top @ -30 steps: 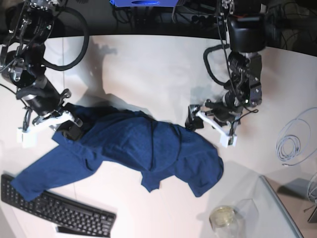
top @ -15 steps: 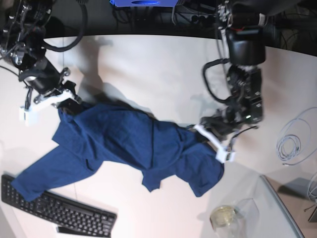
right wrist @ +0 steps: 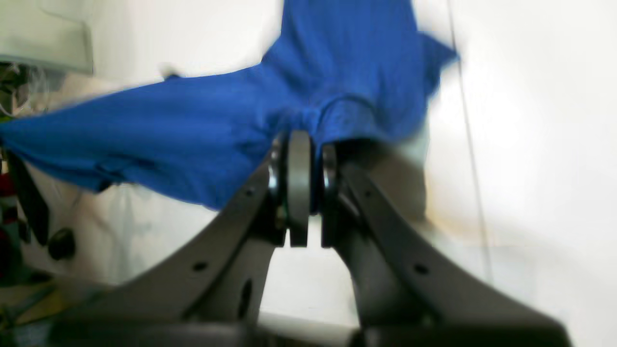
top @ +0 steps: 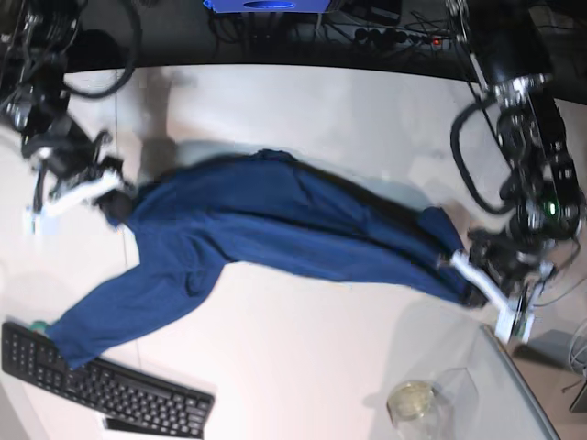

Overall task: Layout the t-shirt on the table in an organized manner, then fold the t-shirt properly
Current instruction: 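Lift the shirt and stretch it out, then lay it down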

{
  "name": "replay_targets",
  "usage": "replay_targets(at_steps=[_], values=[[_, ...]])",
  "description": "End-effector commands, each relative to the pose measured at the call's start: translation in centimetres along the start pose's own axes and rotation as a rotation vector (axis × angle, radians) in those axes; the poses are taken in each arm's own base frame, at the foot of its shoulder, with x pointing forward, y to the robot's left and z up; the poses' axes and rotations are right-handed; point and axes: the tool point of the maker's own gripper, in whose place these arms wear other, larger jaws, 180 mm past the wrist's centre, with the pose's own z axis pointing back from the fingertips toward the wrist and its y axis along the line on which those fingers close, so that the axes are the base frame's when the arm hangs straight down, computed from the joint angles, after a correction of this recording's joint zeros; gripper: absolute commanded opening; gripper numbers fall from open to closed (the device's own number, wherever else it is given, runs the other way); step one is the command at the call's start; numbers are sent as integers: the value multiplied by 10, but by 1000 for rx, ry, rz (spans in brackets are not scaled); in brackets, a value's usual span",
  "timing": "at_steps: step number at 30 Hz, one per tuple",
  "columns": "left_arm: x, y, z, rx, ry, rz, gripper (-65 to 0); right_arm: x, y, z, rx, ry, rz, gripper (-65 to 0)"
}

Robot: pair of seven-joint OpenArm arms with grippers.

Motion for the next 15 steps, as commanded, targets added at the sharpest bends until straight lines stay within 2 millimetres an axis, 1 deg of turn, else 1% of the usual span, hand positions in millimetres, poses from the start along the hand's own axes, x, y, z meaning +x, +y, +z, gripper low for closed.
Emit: replay_targets(at_steps=[1,2,4,7,9,11,14,15], values=[[33,-18,-7,-64,-92,-10,-650,37,9,-1,31,-95,40,-650],[42,-26,-19,-88,-87,-11,-650,54,11,-6,37,-121,54,-650],[59,-28,-39,-93,-77,20,-650,90,14,-14,47,-174,77,-650],[106,-34,-60,-108,-145,67,-650,136,4,-26,25,-214,92,-650],[144,-35,-67,-121,-208,94,-650,165,-3,-30,8,-243,98,-650],[181,-35,-66,-131,-269,104,-650,198,-1,-27,7,-290,115,-650],[221,-34,-55,-137,-347,104,-650,241,3,-12,-1,-362,156,-650],[232,-37,-50,-143,-373,101,-650,253,5,-5,-5,-386,172,-650]])
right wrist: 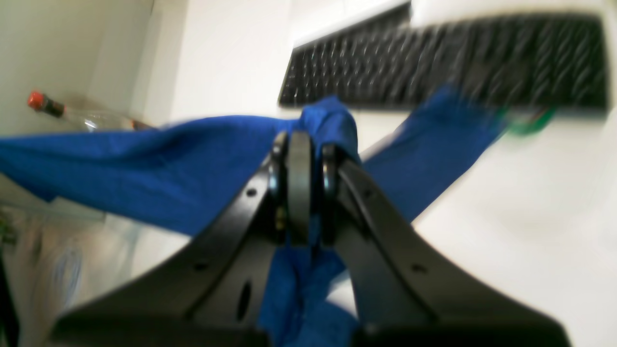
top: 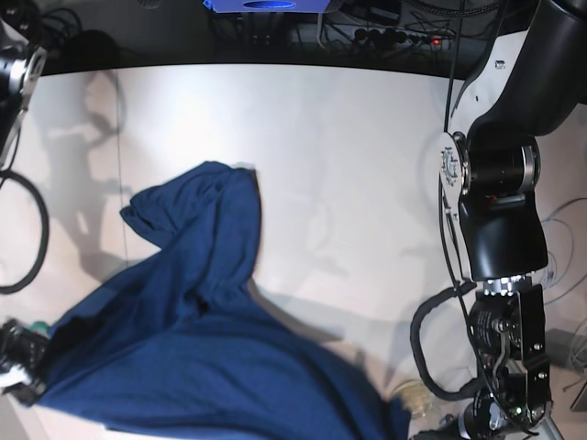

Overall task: Layout the t-shirt on the table in an organized manner, then fold the t-shirt properly
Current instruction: 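Lift the shirt and stretch it out, then lay it down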

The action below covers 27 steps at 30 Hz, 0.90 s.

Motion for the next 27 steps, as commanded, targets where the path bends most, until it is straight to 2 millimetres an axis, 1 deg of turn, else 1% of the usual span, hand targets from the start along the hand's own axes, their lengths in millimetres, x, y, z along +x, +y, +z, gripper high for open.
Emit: replay_targets(at_steps=[1,2,3,5,7,8,9,10,11,13,14,16,17,19,20,22,25,27], values=[[32,2,7,13,-80,-15,-650,30,4,6,13,-74,28,-650],[38,0,9,11,-97,-23,-650,38,2,9,7,-86,42,-650],[40,-2,13,11,-107,-32,-650,42,1,11,4,-95,54,-650],[28,-3,20,18,-105,-47,-650,44,4,16,6,-105,75,-650],[6,-5,27,21,-82,-52,-650,28,2,22,2,-85,85,-650],[-8,-5,29,22,-61,-51,-650,18,1,26,-2,-71,85,-650],[-25,-3,33,27,-37,-52,-650,1,0,28,-2,-43,75,-650],[-44,0,38,34,-6,-56,-650,-19,3,30,6,-18,59,-650],[-60,0,43,37,19,-56,-650,-34,5,35,11,-4,45,-650],[-89,0,53,41,63,-59,-650,-64,3,45,3,37,10,-650],[-99,0,59,43,79,-64,-650,-77,3,49,1,54,-4,-650],[-116,0,65,43,104,-63,-650,-91,7,52,6,74,-21,-650],[-117,-1,67,43,97,-64,-650,-94,7,51,6,82,-28,-650],[-118,3,66,48,86,-63,-650,-92,8,45,23,81,-12,-650],[-118,4,64,49,83,-58,-650,-86,10,40,38,71,-2,-650],[-111,8,55,52,78,-47,-650,-75,5,25,43,64,-13,-650],[-109,15,38,55,98,-18,-650,-57,-11,2,24,72,-37,-650],[-110,21,28,61,113,4,-650,-51,-21,-16,12,89,-86,-650]])
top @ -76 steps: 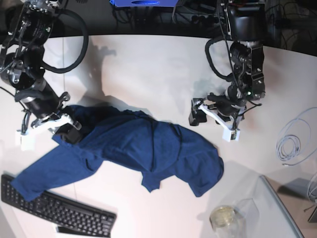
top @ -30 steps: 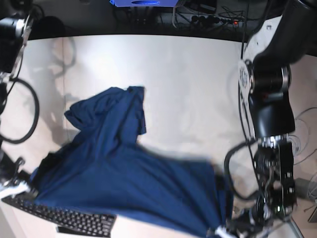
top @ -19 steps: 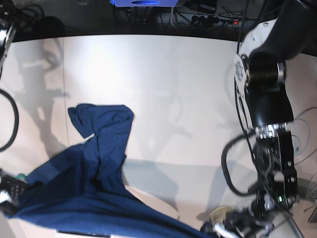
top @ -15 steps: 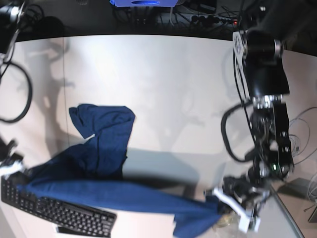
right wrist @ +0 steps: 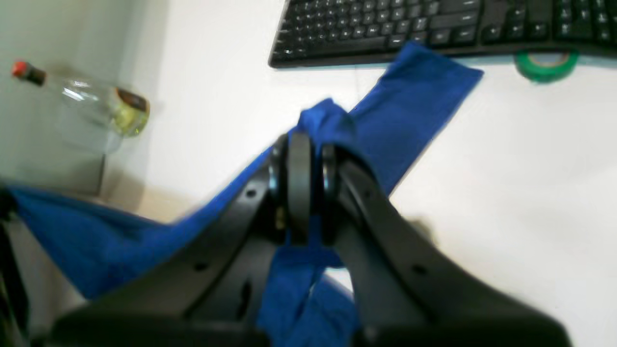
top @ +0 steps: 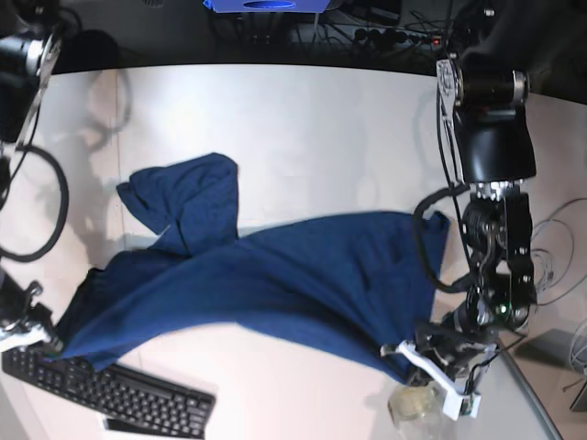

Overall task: Layout the t-shirt on the table in an organized manner, then fold the t-shirt properly
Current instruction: 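Lift the shirt and stretch it out, then lay it down, then grasp the shirt edge with the right gripper and drag it away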

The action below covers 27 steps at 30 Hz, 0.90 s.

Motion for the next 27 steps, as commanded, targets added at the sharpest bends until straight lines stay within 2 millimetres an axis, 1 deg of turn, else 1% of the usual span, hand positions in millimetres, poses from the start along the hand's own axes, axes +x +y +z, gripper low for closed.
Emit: replay_targets(at_steps=[1,3,4,5,6,7,8,9,11,12,13,14,16,17,18,19,20,21,22,23,24,26,27], values=[[25,2,-2,-3,-73,4,-650,24,4,-5,18,-50,-6,-650],[17,6,-11,-2,-70,25,-650,24,-8,-21,7,-36,-61,-650],[10,8,-16,0,-61,40,-650,19,-16,-29,-8,-25,-97,-630],[-1,11,-21,2,-42,56,-650,14,-23,-35,-21,-16,-124,-588],[-11,13,-26,6,-27,72,-650,8,-30,-40,-33,-7,-148,-524],[-20,16,-29,10,-18,86,-650,2,-36,-43,-46,2,-167,-449],[-29,18,-31,14,-8,97,-650,-2,-40,-45,-54,5,-177,-392],[-37,20,-34,19,0,110,-650,-6,-43,-45,-61,7,-183,-350],[-48,25,-36,28,6,126,-650,-18,-49,-43,-73,25,-184,-345],[-51,27,-37,33,5,135,-650,-19,-50,-41,-74,24,-177,-345],[-53,29,-36,36,7,138,-553,-23,-50,-38,-75,29,-166,-345],[-59,30,-35,38,14,141,-438,-28,-50,-32,-77,29,-148,-347],[-61,42,-27,58,12,125,-240,-47,-51,-17,-82,55,-111,-345],[-65,46,-22,65,15,113,-150,-67,-47,-10,-75,85,-99,-344],[-67,49,-16,72,11,98,-66,-90,-36,-6,-54,119,-89,-344],[-73,53,-8,80,14,81,0,-113,-26,0,-39,153,-73,-344],[-77,55,-1,83,12,63,0,-135,-20,6,-30,189,-59,-342],[-87,56,10,89,21,40,0,-158,-12,11,-15,233,-43,-342],[-94,56,21,91,20,22,0,-177,-3,14,3,277,-27,-342],[-103,58,31,99,23,18,0,-192,3,14,17,312,-17,-339],[-114,62,46,118,24,22,0,-205,10,14,32,335,-3,-338],[-129,73,74,162,21,34,0,-228,18,11,42,371,42,-338],[-139,77,87,178,33,35,0,-235,20,10,41,384,78,-338]])
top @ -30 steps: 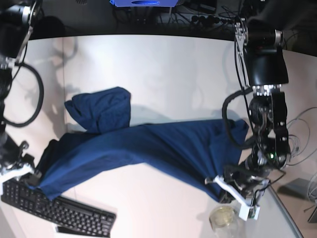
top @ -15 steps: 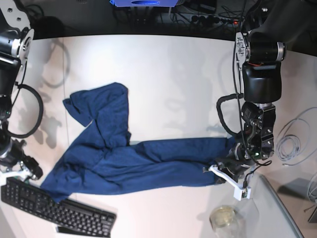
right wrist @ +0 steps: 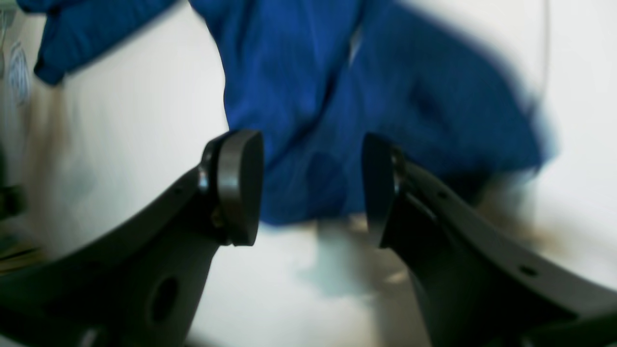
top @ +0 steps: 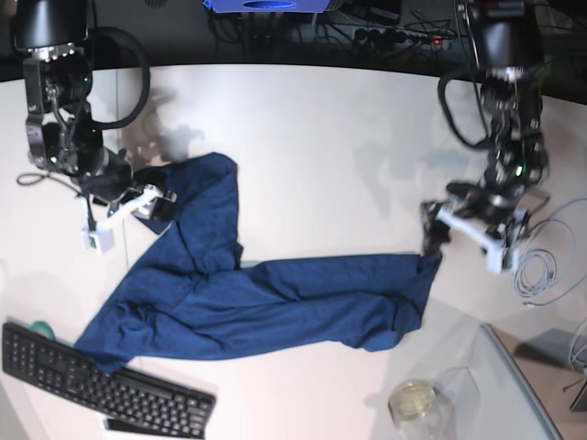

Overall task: Layout the t-shirt on the table in an organized manner, then fold the t-shirt properly
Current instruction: 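Grasp the shirt edge with the right gripper and drag it away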

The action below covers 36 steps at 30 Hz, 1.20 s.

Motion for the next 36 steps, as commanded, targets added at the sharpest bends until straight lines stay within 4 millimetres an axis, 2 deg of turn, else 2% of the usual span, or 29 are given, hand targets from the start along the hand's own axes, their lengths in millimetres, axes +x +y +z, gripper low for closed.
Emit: replay_targets(at_steps=[1,6,8,11,13,16,19,22,26,28,29,32,33,36], values=[[20,10,11,19,-66,-18,0,1,5,-2,3,-1,36,-336],[-7,28,57,76,-42,-47,0,-3,0,-6,-77,5,164,-336],[-17,37,68,98,-22,-47,0,-4,-6,-8,-113,13,200,-336],[-29,45,76,119,2,-43,0,-8,-6,-13,-149,25,244,-336],[-37,46,78,120,23,-41,0,-10,6,-12,-137,14,262,-336],[-40,46,79,121,29,-40,0,-10,35,-8,-84,-26,253,-336],[-42,45,81,118,33,-43,0,-15,46,-13,-61,-14,255,-336],[-42,45,81,118,34,-42,0,-28,37,-23,-75,37,241,-336],[-45,46,80,119,40,-39,0,-57,7,-32,-171,123,163,-341],[-45,46,80,119,40,-39,0,-70,-2,-34,-196,158,143,-347],[-45,46,80,119,40,-39,0,-76,-5,-34,-200,174,138,-374],[-44,45,80,119,38,-39,0,-88,-4,-28,-195,184,139,-548],[-44,45,80,119,38,-39,0,-87,1,-23,-180,171,148,-588],[-44,45,80,119,38,-39,0,-94,16,-1,-135,139,179,-608]])
